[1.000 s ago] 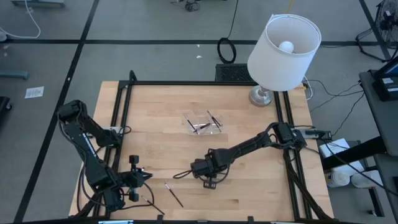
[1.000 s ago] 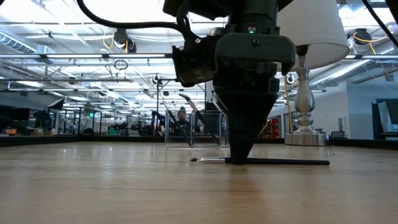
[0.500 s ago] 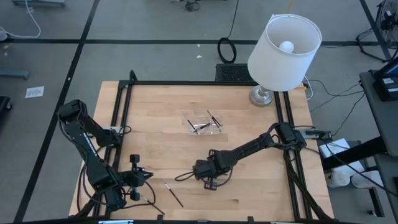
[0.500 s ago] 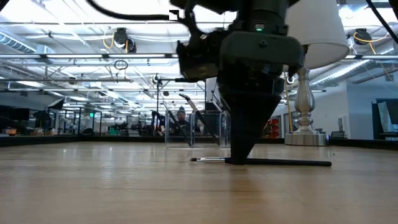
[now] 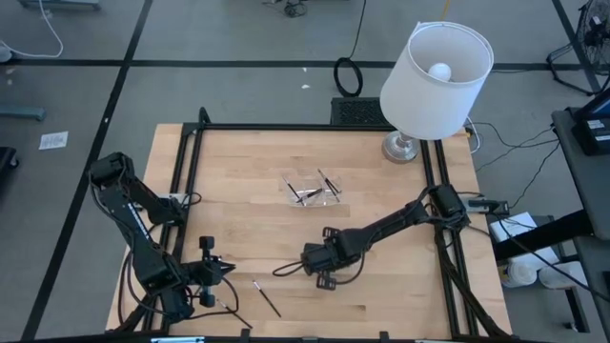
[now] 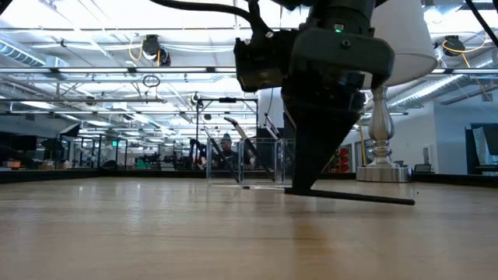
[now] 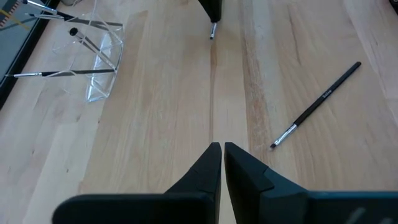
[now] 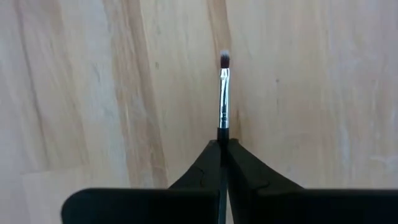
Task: Pick & Place Makeup Supplies
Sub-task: Put the makeup brush into the transparent organizer
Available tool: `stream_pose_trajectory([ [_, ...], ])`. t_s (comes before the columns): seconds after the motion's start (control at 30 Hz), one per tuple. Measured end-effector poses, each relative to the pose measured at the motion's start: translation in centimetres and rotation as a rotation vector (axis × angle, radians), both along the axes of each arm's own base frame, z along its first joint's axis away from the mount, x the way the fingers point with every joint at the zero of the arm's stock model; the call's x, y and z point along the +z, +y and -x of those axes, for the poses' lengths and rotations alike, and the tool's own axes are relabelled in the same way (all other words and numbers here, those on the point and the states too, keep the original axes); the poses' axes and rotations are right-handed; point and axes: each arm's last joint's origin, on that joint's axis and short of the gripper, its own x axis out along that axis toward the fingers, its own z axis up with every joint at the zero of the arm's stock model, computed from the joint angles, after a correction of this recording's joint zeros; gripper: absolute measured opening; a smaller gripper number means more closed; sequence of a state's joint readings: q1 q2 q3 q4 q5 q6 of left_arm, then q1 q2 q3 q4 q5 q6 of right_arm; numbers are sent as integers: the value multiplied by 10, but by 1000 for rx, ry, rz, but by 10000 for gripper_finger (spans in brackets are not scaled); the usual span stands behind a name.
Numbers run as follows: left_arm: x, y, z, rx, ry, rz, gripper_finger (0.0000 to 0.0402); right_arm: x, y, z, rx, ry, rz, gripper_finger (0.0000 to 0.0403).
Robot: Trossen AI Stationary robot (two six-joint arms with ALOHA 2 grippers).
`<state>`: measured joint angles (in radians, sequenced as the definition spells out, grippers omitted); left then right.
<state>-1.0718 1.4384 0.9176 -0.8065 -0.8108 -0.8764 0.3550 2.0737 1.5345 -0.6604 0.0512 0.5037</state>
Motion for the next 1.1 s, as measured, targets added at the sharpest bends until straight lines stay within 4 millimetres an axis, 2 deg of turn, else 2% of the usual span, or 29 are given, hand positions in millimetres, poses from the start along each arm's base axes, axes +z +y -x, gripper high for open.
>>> stream_pose_trajectory([
  [0.5,0,0,0,-1,0,-1,31,3,-1,1,3,-6,28,2],
  [0.6,0,0,0,-1,1,-1,31,14,5,0,38,-65,1,1],
  [0.7,0,0,0,0,2,0,31,30,23,-2,93,-190,-78,3],
  [0.77,0,0,0,0,2,0,31,38,41,-1,152,-266,-110,19],
  [0.87,0,0,0,-1,2,0,31,44,64,6,224,-307,-105,65],
  [1.0,0,0,0,1,-1,6,31,30,79,14,239,-271,-41,143],
  [1.1,0,0,0,10,-4,16,31,20,86,24,232,-192,-8,180],
])
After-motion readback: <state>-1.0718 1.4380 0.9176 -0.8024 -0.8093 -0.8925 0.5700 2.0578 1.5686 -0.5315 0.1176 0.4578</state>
